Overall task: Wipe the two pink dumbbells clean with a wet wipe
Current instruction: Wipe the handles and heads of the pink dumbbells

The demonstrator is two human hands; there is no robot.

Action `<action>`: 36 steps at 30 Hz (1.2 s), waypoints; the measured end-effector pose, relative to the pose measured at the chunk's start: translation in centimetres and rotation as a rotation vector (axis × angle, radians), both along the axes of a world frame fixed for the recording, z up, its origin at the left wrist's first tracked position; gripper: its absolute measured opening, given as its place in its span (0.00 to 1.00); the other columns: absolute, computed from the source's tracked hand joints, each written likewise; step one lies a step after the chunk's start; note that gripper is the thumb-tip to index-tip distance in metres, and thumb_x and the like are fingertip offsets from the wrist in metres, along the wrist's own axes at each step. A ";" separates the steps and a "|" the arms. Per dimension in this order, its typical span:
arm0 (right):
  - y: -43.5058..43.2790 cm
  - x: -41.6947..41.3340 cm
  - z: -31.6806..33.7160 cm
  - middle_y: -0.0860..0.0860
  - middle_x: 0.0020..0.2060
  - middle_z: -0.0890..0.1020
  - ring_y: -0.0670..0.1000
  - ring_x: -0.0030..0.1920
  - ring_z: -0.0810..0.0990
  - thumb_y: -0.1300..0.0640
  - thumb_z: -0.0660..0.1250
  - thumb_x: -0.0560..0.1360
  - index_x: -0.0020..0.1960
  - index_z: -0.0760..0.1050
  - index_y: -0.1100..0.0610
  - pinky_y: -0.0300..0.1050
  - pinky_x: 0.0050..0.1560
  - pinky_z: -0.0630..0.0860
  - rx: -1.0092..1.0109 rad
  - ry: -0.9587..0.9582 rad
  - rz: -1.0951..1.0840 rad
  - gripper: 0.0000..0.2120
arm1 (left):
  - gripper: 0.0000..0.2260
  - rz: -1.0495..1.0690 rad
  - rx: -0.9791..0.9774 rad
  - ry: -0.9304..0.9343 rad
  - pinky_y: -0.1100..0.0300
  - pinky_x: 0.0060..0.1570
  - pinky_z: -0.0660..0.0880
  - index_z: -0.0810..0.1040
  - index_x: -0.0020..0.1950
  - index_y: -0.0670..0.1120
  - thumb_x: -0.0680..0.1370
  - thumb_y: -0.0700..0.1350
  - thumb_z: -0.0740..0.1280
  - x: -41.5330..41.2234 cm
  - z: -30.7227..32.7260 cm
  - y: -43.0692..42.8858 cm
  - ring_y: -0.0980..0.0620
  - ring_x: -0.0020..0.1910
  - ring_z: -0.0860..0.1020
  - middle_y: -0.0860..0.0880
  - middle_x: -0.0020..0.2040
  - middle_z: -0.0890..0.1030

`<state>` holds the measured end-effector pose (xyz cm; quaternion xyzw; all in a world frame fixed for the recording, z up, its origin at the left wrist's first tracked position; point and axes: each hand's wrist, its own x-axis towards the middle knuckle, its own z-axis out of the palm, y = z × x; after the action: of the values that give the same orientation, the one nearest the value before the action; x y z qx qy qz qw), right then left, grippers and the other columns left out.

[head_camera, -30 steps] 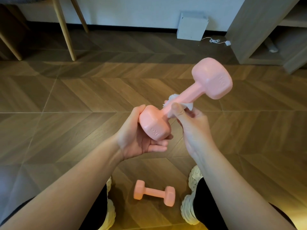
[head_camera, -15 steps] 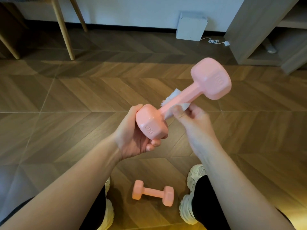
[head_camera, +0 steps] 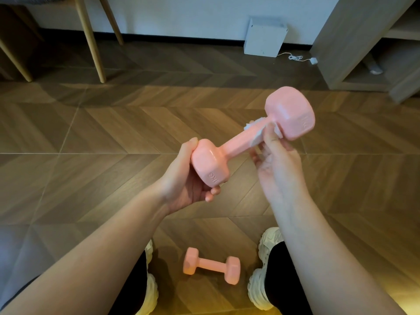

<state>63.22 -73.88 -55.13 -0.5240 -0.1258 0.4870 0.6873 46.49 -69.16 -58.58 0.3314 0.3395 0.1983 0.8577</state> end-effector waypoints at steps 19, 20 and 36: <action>0.6 0.1 -0.7 0.49 0.53 0.86 0.51 0.59 0.80 0.42 0.66 0.76 0.56 0.80 0.51 0.50 0.62 0.72 -0.064 0.224 -0.071 0.16 | 0.27 0.035 1.286 0.445 0.73 0.53 0.69 0.50 0.69 0.64 0.76 0.67 0.59 -0.4 -1.3 -1.4 0.64 0.60 0.69 0.55 0.64 0.59; 0.4 -0.1 -0.9 0.49 0.53 0.86 0.50 0.59 0.80 0.42 0.66 0.76 0.54 0.81 0.51 0.50 0.62 0.72 -0.071 0.201 -0.061 0.15 | 0.27 0.038 1.271 0.443 0.73 0.53 0.69 0.50 0.69 0.65 0.76 0.67 0.59 -0.3 -1.5 -1.6 0.64 0.60 0.69 0.53 0.65 0.59; -0.4 -3.7 -2.2 0.48 0.45 0.87 0.42 0.47 0.84 0.54 0.74 0.73 0.48 0.84 0.53 0.35 0.52 0.77 -0.137 -0.126 0.155 0.05 | 0.25 0.126 0.353 0.171 0.53 0.44 0.78 0.78 0.61 0.49 0.76 0.66 0.58 -0.7 -0.2 -0.6 0.48 0.48 0.80 0.41 0.56 0.79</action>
<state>59.57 -74.27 -57.30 -0.5879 -0.1752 0.5124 0.6010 45.76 -69.77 -58.78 0.4702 0.3911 0.2791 0.7403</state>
